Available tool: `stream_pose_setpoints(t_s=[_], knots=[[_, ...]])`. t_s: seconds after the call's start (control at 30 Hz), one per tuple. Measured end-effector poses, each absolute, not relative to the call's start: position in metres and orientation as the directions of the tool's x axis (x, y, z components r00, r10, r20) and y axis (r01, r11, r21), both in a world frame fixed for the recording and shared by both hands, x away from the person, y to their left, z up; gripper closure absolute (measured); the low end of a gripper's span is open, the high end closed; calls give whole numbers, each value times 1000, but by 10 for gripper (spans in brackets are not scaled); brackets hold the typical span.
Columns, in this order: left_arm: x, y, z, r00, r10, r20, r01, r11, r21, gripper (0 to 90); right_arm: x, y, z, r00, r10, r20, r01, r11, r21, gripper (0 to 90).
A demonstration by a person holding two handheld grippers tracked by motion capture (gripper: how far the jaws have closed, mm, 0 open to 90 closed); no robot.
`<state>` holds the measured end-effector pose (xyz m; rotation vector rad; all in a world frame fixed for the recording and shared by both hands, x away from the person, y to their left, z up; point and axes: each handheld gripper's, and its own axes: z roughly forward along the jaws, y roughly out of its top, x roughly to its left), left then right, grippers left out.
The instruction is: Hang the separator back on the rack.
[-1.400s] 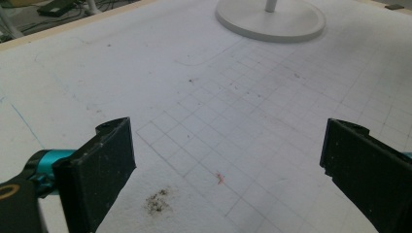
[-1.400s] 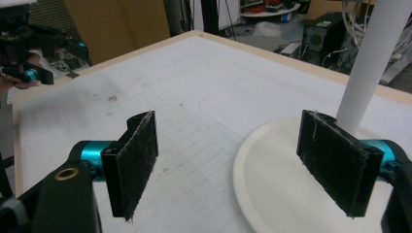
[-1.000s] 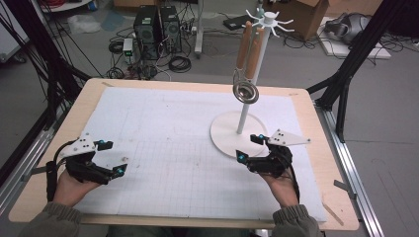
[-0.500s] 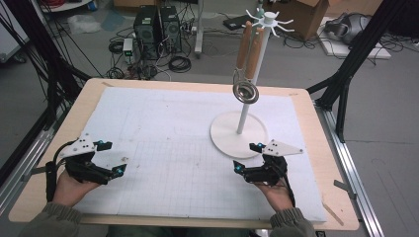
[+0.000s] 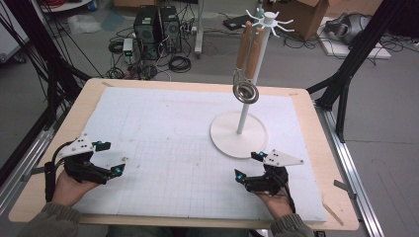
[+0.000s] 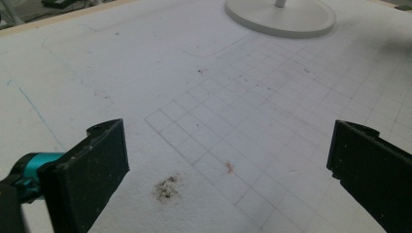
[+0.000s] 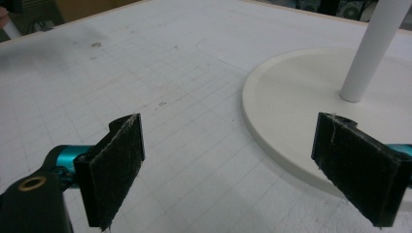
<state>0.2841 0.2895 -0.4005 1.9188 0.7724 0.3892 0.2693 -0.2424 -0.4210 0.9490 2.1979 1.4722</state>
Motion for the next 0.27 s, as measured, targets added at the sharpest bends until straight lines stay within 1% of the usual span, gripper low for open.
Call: stream_pose_setpoints(t_s=[0.27], knots=[[286, 290, -403, 742, 667, -68, 346, -295, 891, 17, 270, -242, -425, -726, 682, 88, 343, 249, 906, 110]])
